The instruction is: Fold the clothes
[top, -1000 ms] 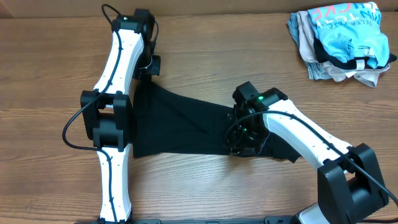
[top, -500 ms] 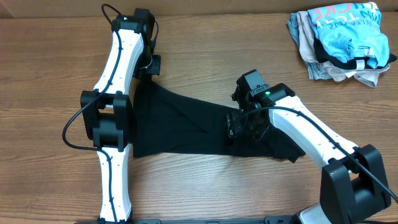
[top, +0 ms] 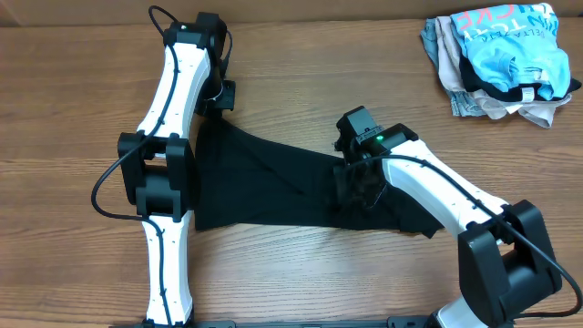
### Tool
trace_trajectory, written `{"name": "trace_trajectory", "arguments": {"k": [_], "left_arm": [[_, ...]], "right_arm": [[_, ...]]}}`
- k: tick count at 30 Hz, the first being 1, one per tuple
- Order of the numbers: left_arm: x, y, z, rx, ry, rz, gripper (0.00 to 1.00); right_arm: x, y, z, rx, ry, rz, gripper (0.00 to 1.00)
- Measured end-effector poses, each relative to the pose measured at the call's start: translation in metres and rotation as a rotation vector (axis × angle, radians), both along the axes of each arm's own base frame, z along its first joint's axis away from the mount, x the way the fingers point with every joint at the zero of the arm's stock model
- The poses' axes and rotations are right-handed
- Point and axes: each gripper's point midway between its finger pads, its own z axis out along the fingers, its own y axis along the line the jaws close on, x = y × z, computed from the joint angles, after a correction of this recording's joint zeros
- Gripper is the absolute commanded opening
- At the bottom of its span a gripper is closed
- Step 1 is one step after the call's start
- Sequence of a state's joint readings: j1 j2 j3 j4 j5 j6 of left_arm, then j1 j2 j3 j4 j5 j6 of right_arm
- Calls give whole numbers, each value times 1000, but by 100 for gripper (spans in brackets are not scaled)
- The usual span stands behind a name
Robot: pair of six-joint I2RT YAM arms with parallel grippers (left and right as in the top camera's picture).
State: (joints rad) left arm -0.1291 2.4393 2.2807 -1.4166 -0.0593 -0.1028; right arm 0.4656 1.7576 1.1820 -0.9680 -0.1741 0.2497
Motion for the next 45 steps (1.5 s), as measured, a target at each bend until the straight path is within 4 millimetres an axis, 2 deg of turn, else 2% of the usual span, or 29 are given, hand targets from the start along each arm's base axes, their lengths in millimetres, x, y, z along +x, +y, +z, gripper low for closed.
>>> {"name": "trace_trajectory", "arguments": {"k": [2, 8, 21, 24, 28, 29, 32, 35, 39, 41, 45], "left_arm": [[0, 0, 0, 0, 0, 0, 6], [0, 0, 0, 1, 1, 0, 6], [-2, 0, 0, 2, 8, 0, 4], [-5, 1, 1, 4, 21, 0, 4], [-6, 4, 20, 3, 18, 6, 4], [-4, 5, 28, 1, 5, 8, 4], [8, 6, 58, -9, -77, 14, 4], [24, 7, 96, -23, -199, 21, 4], [42, 9, 134, -39, -342, 26, 6], [46, 8, 141, -42, -374, 27, 5], [47, 8, 142, -43, -378, 27, 4]], "right_arm": [[-1, -2, -1, -12, 6, -23, 14], [2, -17, -3, -99, -5, -111, 4], [2, -27, -4, -154, -7, -179, 4], [5, -29, 4, -154, -22, -188, 4], [41, -31, 47, -110, -160, -241, 4], [58, -34, 64, -96, -227, -269, 4], [96, -47, 98, -76, -381, -330, 4], [128, -65, 119, -71, -505, -388, 4], [162, -93, 138, -71, -636, -452, 4], [176, -107, 148, -70, -698, -478, 4], [200, -125, 170, -59, -822, -502, 4]]}}
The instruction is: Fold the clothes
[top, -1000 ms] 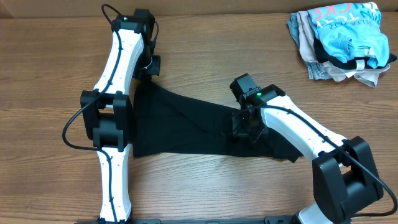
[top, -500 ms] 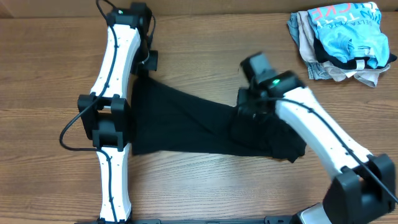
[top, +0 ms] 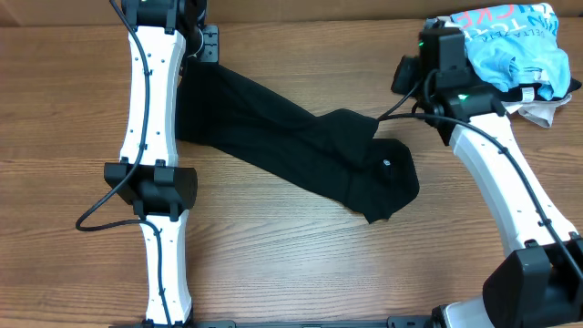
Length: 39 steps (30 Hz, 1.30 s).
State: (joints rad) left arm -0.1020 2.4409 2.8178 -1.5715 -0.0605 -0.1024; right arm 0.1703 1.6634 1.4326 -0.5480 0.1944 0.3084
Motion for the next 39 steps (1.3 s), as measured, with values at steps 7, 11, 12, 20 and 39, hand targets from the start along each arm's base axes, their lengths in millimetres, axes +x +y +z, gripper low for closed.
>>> {"name": "trace_trajectory", "arguments": {"k": [7, 11, 12, 20, 39], "left_arm": [[-3, 0, -4, 2, 22, 0, 4], [-5, 1, -7, 4, 35, 0, 4], [-6, 1, -9, 4, 40, 0, 4], [-10, 1, -19, 8, 78, 0, 4], [-11, 1, -20, 9, 85, 0, 4]], "right_arm": [[4, 8, 5, 5, -21, 69, 14], [0, 20, -12, 38, 40, 128, 39], [0, 22, -17, 40, 53, 142, 46], [5, 45, -106, 110, 253, 229, 63], [-15, 64, -204, 216, 497, 272, 57]]}}
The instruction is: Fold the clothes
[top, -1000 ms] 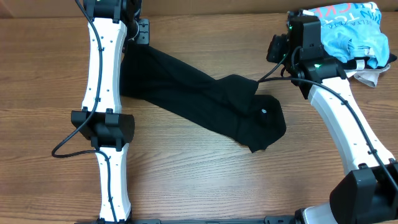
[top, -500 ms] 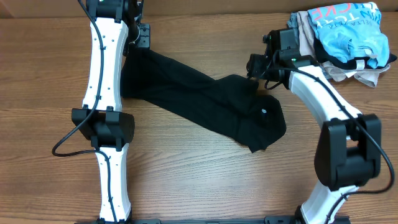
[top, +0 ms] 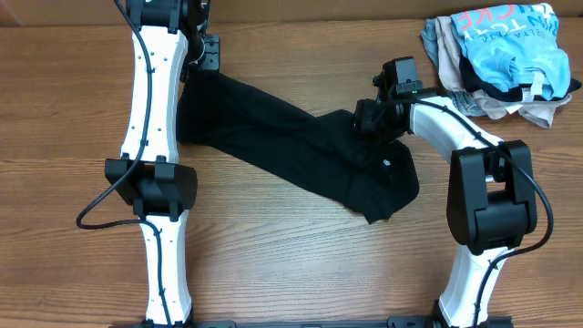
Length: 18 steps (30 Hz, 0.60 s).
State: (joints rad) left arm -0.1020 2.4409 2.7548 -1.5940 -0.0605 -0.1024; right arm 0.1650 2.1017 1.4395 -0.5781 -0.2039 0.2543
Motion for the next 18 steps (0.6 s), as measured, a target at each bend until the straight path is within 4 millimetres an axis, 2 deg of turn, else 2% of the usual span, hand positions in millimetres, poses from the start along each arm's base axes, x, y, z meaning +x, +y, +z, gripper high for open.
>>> {"name": "trace_trajectory", "arguments": {"k": [1, 3, 7, 13, 18], "left_arm": [[0, 0, 0, 0, 0, 0, 4], [0, 0, 0, 0, 0, 0, 4], [0, 0, 0, 0, 2, 0, 4], [-1, 0, 0, 0, 5, 0, 4], [-2, 0, -1, 1, 8, 0, 4]], "right_arm": [[0, 0, 0, 3, 1, 0, 49], [0, 4, 0, 22, 6, -1, 38], [0, 14, -3, 80, 11, 20, 20], [5, 24, 2, 134, -16, 46, 9], [11, 20, 14, 145, -15, 42, 7]]}}
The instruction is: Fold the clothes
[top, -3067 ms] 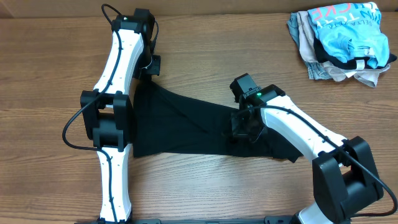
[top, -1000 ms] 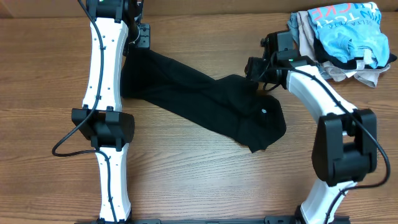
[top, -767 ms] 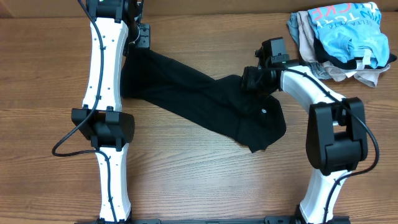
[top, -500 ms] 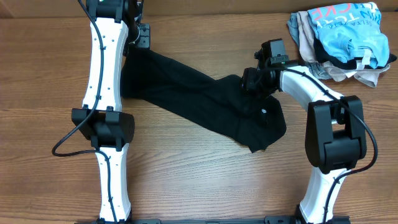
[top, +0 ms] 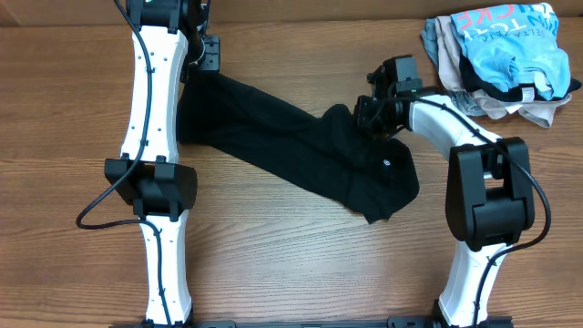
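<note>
A black garment [top: 291,150] lies in a long diagonal band from the upper left to the right middle of the table, with a small white tag on its right end. My left gripper [top: 206,56] sits at the garment's upper-left corner and appears shut on it. At the bunched upper-right edge, my right gripper [top: 366,111] pinches the cloth, which rises in a small hump toward its fingers.
A pile of other clothes [top: 499,56], light blue, black and beige, lies at the back right corner, just beyond the right arm. The wooden table [top: 291,264] shows in front of the garment.
My right gripper has shifted slightly up and left at the garment's upper-right edge, and the cloth there now humps up toward it. The left arm and the rest of the garment are unchanged.
First the garment lay bunched mid-table with both grippers on it. Then the left gripper was far back left with the cloth stretched diagonally, the right gripper away near the clothes pile. Then the right gripper was at the garment's upper-right edge, where it now grips.
</note>
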### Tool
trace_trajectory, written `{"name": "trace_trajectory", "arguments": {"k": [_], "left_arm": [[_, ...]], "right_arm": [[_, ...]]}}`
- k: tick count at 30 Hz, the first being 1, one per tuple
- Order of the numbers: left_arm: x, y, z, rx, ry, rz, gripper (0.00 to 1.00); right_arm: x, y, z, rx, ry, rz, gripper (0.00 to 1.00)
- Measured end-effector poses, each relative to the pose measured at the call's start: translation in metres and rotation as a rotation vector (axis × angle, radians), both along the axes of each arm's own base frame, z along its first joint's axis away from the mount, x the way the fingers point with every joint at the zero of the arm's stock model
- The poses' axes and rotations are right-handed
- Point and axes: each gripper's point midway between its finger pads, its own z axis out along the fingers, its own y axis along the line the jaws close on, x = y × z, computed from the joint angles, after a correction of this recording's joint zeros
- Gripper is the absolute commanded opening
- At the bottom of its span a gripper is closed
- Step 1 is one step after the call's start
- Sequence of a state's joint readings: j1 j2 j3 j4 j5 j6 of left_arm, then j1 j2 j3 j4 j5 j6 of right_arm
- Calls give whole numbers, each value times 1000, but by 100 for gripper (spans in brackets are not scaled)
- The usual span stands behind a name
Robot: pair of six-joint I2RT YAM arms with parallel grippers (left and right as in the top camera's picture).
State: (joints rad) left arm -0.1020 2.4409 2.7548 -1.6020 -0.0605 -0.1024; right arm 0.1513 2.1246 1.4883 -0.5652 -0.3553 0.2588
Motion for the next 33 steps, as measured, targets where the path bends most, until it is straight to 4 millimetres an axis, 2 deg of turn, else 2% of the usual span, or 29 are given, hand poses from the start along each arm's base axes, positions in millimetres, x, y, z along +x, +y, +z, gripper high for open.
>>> {"name": "trace_trajectory", "arguments": {"k": [6, 9, 14, 21, 25, 28, 33], "left_arm": [[-3, 0, -1, 2, 15, 0, 4], [-8, 2, -2, 7, 33, 1, 4], [-19, 5, -5, 28, 80, 5, 4], [-20, 7, -5, 27, 80, 37, 4], [-19, 7, -5, 26, 78, 47, 4], [-8, 8, -2, 32, 30, 58, 4], [30, 6, 11, 20, -135, 65, 4]], "right_arm": [[25, -21, 42, -8, -54, -1, 6], [25, -34, 59, -21, -52, -1, 4], [11, -55, 92, -39, -50, -3, 4], [-27, -70, 163, -50, -96, -16, 4], [-36, -75, 201, -77, -187, -28, 4], [-20, -83, 228, -121, -324, -50, 4], [15, -99, 250, -199, -491, -107, 4]]}}
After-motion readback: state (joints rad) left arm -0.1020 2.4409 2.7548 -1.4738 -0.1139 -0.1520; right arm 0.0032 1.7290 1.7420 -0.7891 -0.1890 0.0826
